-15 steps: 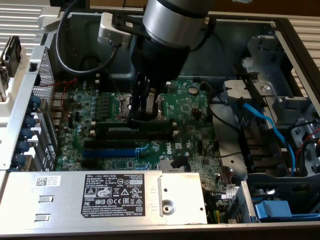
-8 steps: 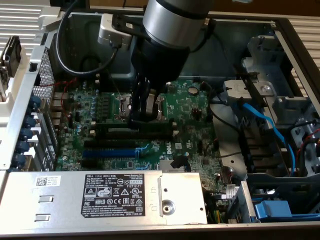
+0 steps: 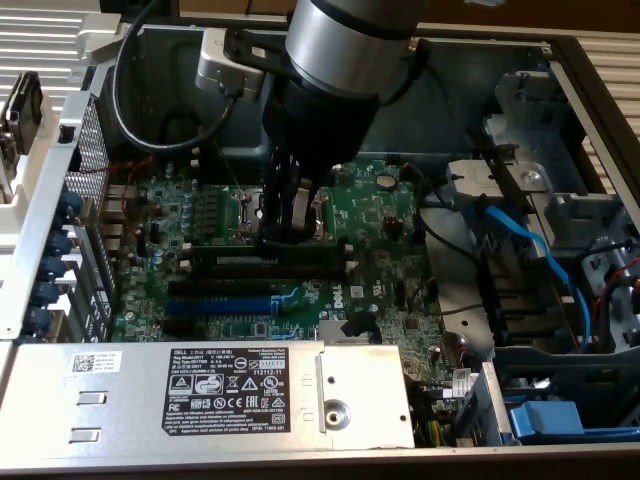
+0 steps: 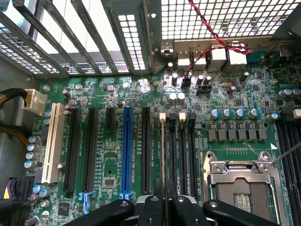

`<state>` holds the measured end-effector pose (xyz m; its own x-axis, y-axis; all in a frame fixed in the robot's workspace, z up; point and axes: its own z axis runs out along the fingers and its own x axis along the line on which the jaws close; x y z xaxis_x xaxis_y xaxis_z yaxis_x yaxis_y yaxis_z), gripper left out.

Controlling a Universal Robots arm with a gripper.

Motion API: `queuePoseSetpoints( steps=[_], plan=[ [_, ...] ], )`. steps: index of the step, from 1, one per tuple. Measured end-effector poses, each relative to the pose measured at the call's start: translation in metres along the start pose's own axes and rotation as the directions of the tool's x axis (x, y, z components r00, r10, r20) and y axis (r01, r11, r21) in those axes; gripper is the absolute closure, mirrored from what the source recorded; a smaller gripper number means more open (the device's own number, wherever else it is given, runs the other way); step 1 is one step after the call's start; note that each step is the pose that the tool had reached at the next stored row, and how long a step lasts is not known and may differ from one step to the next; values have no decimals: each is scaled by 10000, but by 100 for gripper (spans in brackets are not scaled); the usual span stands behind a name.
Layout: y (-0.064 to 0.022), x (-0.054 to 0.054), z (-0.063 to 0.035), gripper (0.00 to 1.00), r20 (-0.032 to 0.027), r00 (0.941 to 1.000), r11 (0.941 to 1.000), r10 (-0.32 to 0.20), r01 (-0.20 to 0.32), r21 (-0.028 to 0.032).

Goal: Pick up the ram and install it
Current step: 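Insert the ram into the slot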

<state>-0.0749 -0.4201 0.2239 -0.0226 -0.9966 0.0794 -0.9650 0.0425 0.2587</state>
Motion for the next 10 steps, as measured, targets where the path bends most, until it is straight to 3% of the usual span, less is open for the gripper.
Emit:
queuePoseSetpoints(
  steps=[4,6,7,10],
  plan=[
    [0,0,0,87,0,10000,10000,0,0,0],
    [0,0,0,85,0,10000,10000,0,0,0],
    [0,0,0,78,-1,10000,10000,0,0,0],
    [0,0,0,78,0,10000,10000,0,0,0]
  ],
)
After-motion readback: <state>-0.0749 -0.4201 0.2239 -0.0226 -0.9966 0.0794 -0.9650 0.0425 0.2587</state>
